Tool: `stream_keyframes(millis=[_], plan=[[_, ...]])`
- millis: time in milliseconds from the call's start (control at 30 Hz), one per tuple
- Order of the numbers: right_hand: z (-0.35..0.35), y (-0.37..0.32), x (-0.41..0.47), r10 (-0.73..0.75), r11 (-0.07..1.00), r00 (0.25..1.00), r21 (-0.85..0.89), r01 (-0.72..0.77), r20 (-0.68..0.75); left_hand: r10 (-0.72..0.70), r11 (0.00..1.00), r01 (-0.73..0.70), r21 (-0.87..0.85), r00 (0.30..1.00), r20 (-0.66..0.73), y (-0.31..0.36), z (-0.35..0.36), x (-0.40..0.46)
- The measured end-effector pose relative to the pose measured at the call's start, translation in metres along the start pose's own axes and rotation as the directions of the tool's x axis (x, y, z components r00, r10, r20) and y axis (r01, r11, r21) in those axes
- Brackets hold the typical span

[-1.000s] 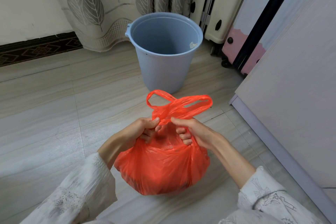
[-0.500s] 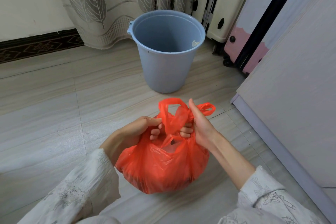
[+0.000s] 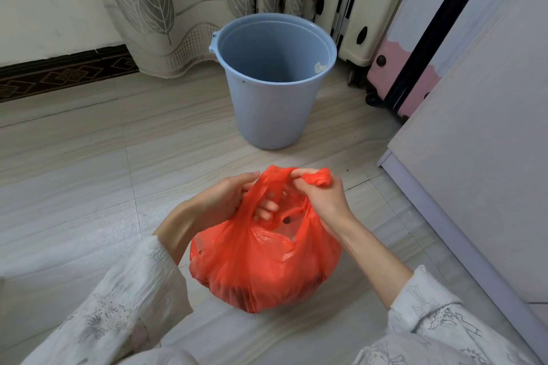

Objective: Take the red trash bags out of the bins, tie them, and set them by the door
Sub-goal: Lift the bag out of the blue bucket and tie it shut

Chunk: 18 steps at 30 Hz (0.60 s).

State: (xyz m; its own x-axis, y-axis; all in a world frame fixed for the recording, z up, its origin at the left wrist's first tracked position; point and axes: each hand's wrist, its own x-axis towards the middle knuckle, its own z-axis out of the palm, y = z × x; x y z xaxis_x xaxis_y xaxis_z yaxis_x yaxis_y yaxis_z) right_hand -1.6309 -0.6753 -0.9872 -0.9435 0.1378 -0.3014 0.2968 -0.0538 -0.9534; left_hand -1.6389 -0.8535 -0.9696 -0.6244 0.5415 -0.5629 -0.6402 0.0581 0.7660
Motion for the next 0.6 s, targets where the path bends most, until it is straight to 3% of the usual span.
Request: stream_keyframes(millis=[133, 267, 367, 467, 533, 600], plan=[[0.0, -0.005, -0.001, -0.023, 0.978, 1.0, 0.208, 0.021, 0.005, 0.01, 0.979, 0.021, 0.201, 0.988, -0.151, 0.002, -0.001, -0.001], [-0.004, -0.01, -0.001, -0.003, 0.938, 0.999, 0.347, -0.015, 0.051, 0.221, 0.952, -0.109, 0.287, 0.893, -0.392, -0.001, -0.001, 0.005], [-0.005, -0.01, -0.003, 0.003, 0.922, 0.993, 0.384, -0.048, 0.117, 0.235, 0.97, -0.236, 0.063, 0.831, -0.505, -0.005, 0.0, 0.009], [-0.002, -0.009, -0.007, -0.028, 0.933, 0.985, 0.359, -0.036, 0.172, 0.092, 0.852, -0.272, -0.446, 0.919, -0.385, -0.005, 0.0, 0.01], [-0.001, -0.01, -0.009, -0.09, 0.974, 0.982, 0.221, 0.052, 0.165, 0.106, 0.801, -0.248, -0.544, 0.954, -0.279, 0.002, 0.0, 0.009], [0.0, -0.008, -0.01, -0.139, 0.986, 0.979, 0.111, 0.124, 0.147, 0.164, 0.789, -0.299, -0.536, 0.944, -0.285, 0.009, 0.003, 0.01]])
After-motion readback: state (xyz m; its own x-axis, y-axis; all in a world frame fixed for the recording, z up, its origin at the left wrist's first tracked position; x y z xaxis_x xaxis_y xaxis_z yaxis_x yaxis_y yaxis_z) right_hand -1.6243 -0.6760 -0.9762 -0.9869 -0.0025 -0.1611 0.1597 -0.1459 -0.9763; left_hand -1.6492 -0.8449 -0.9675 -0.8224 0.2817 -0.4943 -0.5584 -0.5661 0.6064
